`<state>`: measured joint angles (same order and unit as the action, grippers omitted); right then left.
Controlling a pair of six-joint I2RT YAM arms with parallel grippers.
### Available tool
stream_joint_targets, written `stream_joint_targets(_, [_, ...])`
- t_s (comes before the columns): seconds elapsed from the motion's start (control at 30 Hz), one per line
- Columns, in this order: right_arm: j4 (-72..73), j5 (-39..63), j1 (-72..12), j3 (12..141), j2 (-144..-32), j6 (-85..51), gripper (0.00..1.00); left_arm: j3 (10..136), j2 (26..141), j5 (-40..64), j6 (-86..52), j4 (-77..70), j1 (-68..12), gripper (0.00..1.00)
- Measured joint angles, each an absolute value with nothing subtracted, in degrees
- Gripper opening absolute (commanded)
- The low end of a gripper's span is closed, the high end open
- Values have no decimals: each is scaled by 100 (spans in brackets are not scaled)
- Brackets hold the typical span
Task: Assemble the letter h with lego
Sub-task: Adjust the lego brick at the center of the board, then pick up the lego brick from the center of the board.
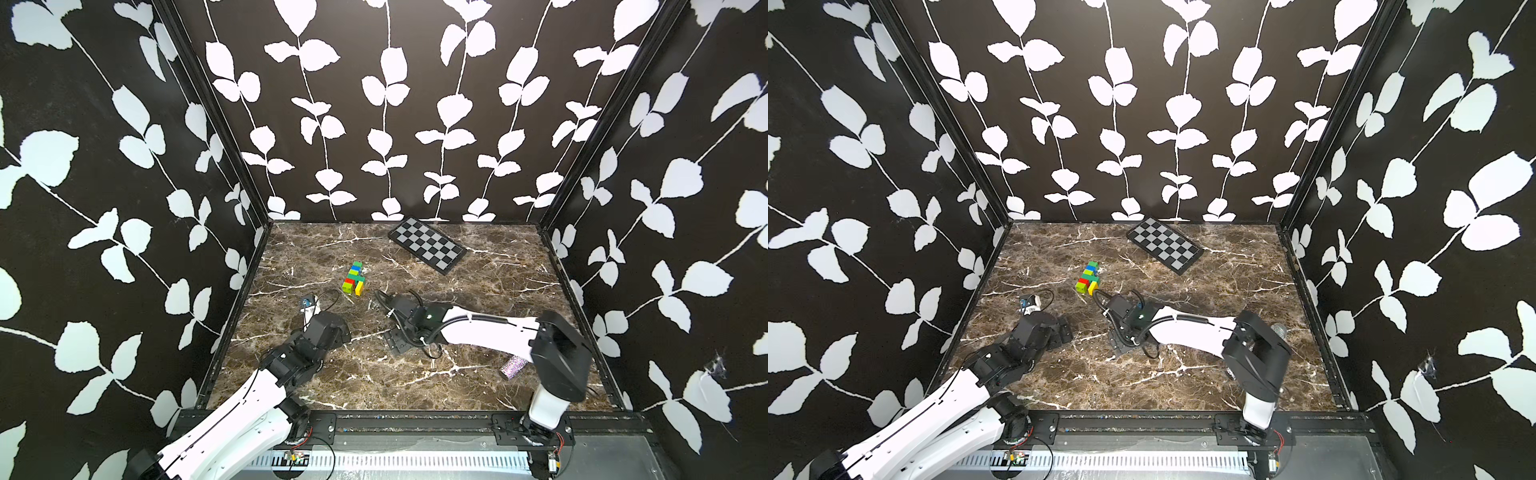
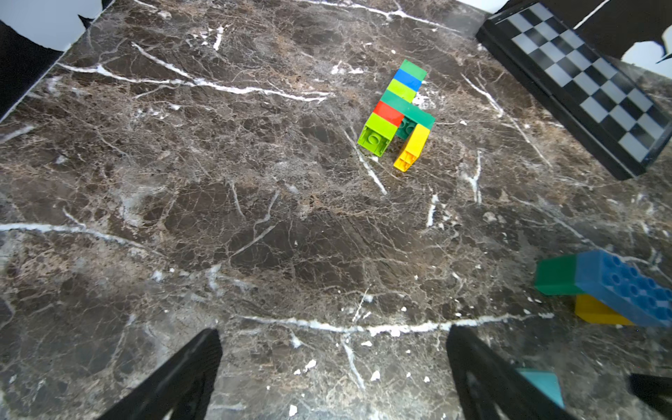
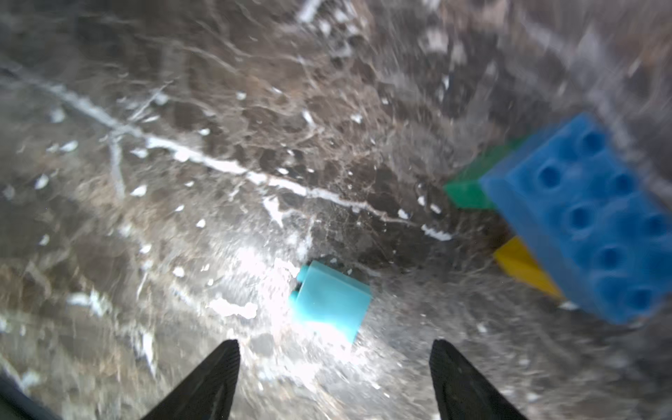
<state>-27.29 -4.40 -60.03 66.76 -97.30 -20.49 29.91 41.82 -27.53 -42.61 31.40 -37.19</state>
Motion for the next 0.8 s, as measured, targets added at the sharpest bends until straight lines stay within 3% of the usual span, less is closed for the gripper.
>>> stream_joint_targets(0.3, [-3030, 738, -5559, 6814, -9931, 808, 80, 2985, 4099, -2646, -4189, 3131, -3459, 98])
stream_joint_targets(0.47, [-3072, 915, -5476, 6845, -10186, 1490, 70, 2956, 4021, -2620, -4147, 3105, -3433, 98])
stream_joint_targets(0.8, [-3028, 980, -5481, 7122, -10689, 2005, 61, 2884, 3972, -2593, -4145, 3085, -3391, 98])
